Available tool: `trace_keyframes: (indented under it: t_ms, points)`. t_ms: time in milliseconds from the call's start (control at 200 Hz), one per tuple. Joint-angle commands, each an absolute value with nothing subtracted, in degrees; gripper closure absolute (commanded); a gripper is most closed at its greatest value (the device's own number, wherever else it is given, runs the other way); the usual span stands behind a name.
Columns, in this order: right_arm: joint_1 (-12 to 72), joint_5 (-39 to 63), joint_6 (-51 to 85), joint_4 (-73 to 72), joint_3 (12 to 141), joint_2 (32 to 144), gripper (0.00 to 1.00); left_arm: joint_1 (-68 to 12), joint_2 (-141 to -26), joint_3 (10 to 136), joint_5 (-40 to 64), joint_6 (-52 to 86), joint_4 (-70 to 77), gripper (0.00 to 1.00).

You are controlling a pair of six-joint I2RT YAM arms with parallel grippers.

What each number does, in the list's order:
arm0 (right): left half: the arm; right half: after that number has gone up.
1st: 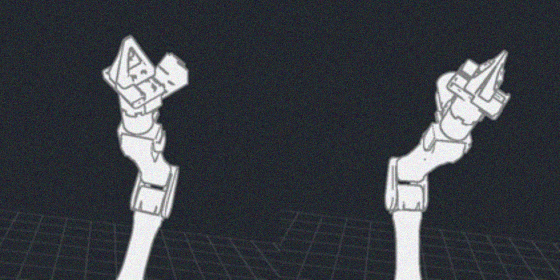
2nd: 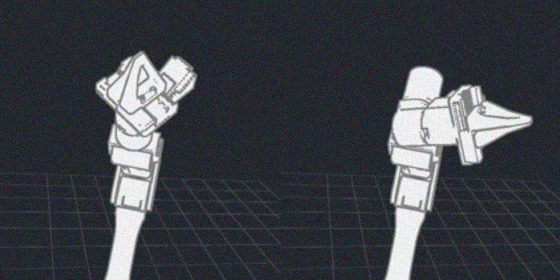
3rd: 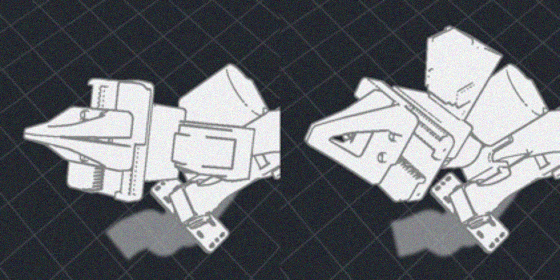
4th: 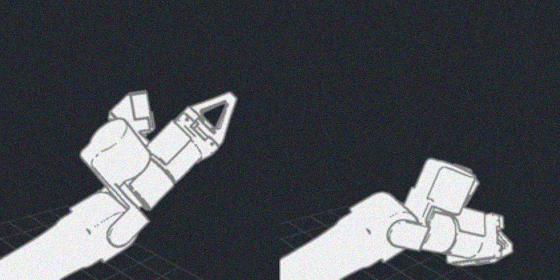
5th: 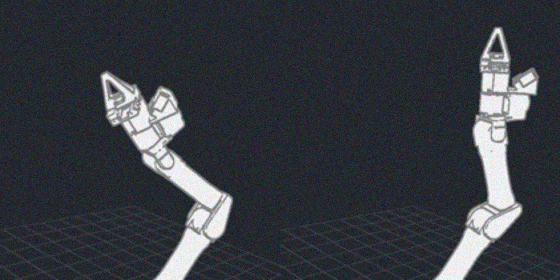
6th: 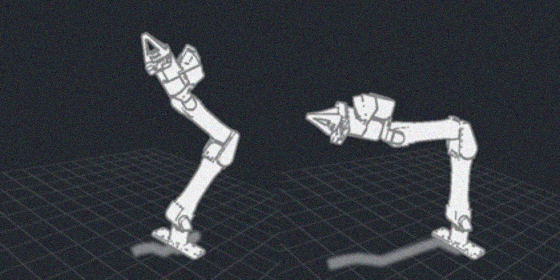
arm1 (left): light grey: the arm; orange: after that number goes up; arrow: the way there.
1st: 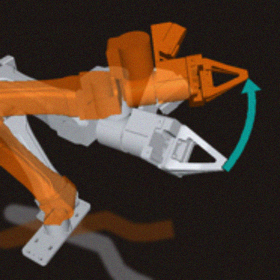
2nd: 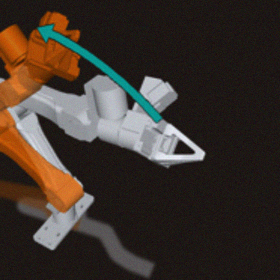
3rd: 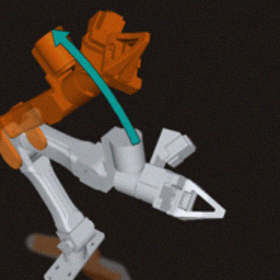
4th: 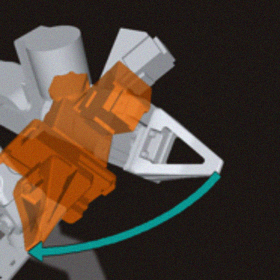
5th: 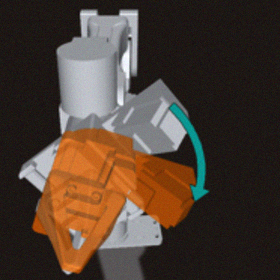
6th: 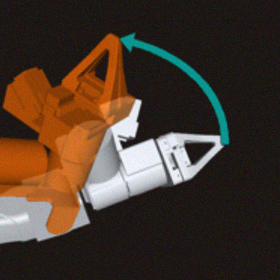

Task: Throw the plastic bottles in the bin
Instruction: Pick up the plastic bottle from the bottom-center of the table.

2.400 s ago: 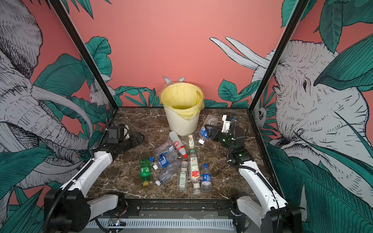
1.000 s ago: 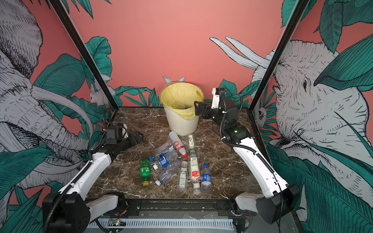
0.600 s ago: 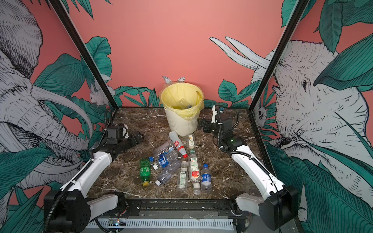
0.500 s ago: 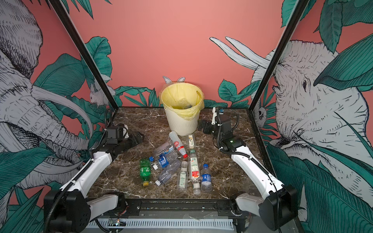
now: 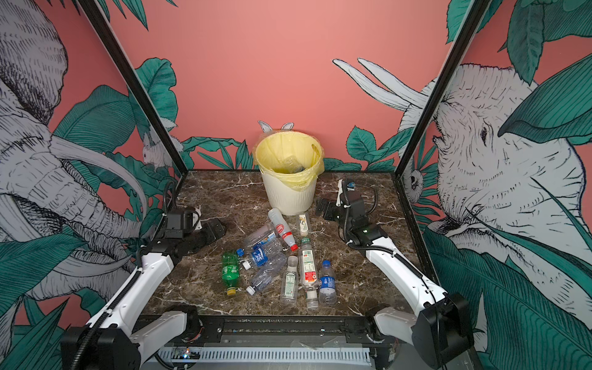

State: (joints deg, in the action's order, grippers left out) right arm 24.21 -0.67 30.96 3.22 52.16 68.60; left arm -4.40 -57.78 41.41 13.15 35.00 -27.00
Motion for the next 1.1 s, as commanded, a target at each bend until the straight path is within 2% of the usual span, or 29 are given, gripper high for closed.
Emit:
trace_keyframes:
  t_ms: [0,200,500,1095]
  points:
    - [24.0,-1.4,31.4,0.4,51.2,67.6,0.01,-4.1,-56.2,40.0,13.3,36.0,-31.1,0.01]
    - [23.6,-1.4,31.0,0.1,49.9,67.4,0.01,-4.3,-57.6,39.7,17.4,36.6,-31.8,0.0]
    - [23.5,-1.2,32.4,-0.2,46.7,68.8,0.01,-4.6,-62.5,44.9,21.3,30.2,-39.1,0.01]
    - [23.0,3.0,34.0,-0.4,48.3,74.6,0.01,-12.4,-61.8,42.4,14.4,29.5,-44.5,0.01]
